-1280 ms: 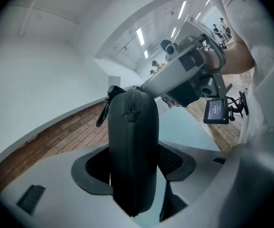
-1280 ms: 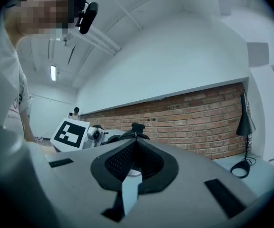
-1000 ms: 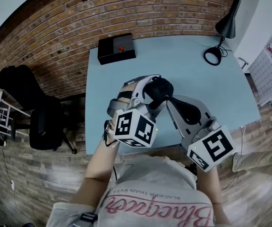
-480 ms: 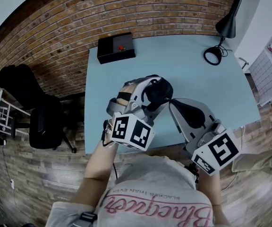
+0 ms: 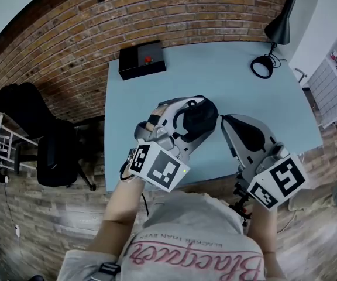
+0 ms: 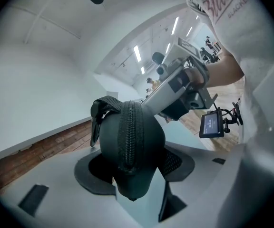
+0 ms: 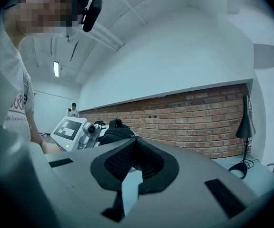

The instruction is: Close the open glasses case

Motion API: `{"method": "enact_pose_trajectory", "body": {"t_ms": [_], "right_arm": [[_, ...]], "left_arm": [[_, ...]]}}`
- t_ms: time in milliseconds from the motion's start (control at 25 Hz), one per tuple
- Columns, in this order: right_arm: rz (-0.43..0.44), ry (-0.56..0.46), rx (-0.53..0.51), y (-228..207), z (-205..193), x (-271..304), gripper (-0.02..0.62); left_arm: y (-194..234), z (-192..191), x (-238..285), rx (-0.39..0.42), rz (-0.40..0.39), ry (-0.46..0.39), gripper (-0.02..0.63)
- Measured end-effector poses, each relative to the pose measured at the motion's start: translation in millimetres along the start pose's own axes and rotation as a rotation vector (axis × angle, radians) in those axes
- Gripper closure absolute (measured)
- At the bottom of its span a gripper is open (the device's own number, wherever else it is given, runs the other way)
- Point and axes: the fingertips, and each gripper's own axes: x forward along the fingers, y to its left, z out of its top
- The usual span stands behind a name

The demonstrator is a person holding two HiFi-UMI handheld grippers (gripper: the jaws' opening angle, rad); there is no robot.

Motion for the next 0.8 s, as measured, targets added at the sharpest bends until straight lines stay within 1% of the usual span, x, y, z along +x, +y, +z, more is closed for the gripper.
{"method": "enact_pose_trajectory", "body": {"t_ms": [200, 360, 480, 640, 800], "right_arm": [[-0.01, 0.017, 0.009, -6.7, -7.7, 3.6, 0.575], [-0.018, 0.045, -0.001, -13.5, -16.1, 8.9, 0.575], [-0.014, 0.056, 0.003, -16.0, -21.0, 11.4, 0.575], [-0.012, 0.063, 0.015, -18.8, -26.0, 13.7, 0.575], [-0.003, 0.058, 0.027, -20.2, -26.8, 16.5, 0.575]], "left_arm": [[-2.2, 8.6, -6.8, -0.08, -0.041, -0.079, 0.353], [-1.4, 12.1, -11.4, -0.119, -0.067, -0.118, 0.353], [-1.3, 14.8, -15.5, -0.129, -0.087, -0.145, 0.353], [2.3, 23.8, -22.3, -0.17, -0.112, -0.228, 0.353], [6.0, 23.6, -23.1, -0.2, -0.116, -0.256, 0.353]]}}
